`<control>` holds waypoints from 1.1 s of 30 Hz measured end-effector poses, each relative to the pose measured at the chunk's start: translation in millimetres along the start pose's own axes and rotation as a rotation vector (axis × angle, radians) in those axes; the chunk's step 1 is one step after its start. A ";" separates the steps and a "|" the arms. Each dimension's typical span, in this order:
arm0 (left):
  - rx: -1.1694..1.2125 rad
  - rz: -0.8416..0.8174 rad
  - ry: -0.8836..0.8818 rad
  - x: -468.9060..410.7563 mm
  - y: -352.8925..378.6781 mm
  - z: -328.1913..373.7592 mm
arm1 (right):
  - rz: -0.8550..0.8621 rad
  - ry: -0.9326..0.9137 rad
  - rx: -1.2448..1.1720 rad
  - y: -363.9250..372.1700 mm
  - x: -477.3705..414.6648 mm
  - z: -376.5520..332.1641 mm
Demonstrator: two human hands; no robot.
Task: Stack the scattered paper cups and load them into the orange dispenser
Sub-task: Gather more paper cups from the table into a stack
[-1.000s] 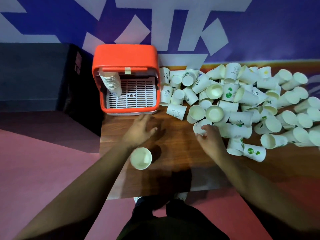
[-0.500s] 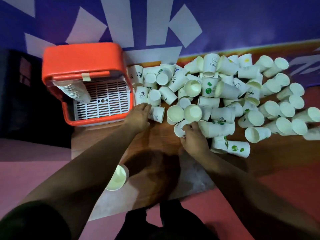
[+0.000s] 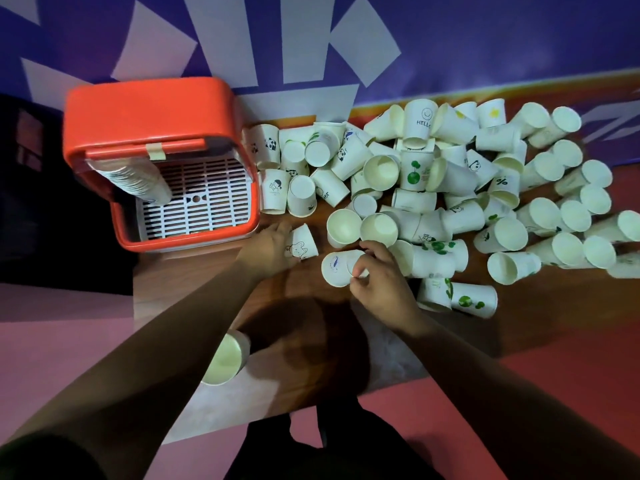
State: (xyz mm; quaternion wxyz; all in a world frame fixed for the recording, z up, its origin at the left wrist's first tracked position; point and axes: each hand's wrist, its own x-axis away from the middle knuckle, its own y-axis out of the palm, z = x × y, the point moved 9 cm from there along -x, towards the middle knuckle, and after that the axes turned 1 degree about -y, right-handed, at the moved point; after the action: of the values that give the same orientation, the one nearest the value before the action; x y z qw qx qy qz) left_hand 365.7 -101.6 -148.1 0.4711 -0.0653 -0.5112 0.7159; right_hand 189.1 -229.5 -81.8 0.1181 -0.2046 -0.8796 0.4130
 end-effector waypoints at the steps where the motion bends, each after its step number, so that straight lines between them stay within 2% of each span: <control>1: 0.075 0.005 -0.014 5.2 -4.1 -2.2 | 0.015 0.025 -0.054 -2.8 1.4 1.2; 3: 0.247 0.036 -0.015 18.4 -18.4 -1.6 | 0.058 0.101 -0.149 -7.4 3.7 7.4; 8: 0.782 0.061 -0.050 70.2 -57.7 -2.2 | 0.115 0.440 -0.440 -5.2 10.8 25.5; 13: 1.025 0.213 -0.075 136.9 -77.7 -25.0 | 0.020 0.510 -0.711 15.4 18.5 -0.5; 17: 1.017 0.201 -0.052 190.1 -72.8 -44.8 | -0.026 0.510 -0.827 33.8 27.9 -32.7; 22: 0.907 0.200 -0.046 235.7 -55.3 -59.0 | -0.097 0.515 -0.827 56.2 41.9 -64.6; 29: 0.688 0.246 -0.070 252.5 -18.7 -67.1 | -0.102 0.530 -0.853 67.3 51.8 -78.4; 33: 0.560 0.172 -0.010 252.9 6.5 -64.3 | -0.101 0.549 -0.830 69.5 58.7 -76.5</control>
State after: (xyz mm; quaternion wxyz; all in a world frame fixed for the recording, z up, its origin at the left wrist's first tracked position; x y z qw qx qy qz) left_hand 260.3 128.8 -85.2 0.4055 0.0278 -0.2887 0.8669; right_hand 184.0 -110.7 -85.1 0.2737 -0.2927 -0.9150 -0.0469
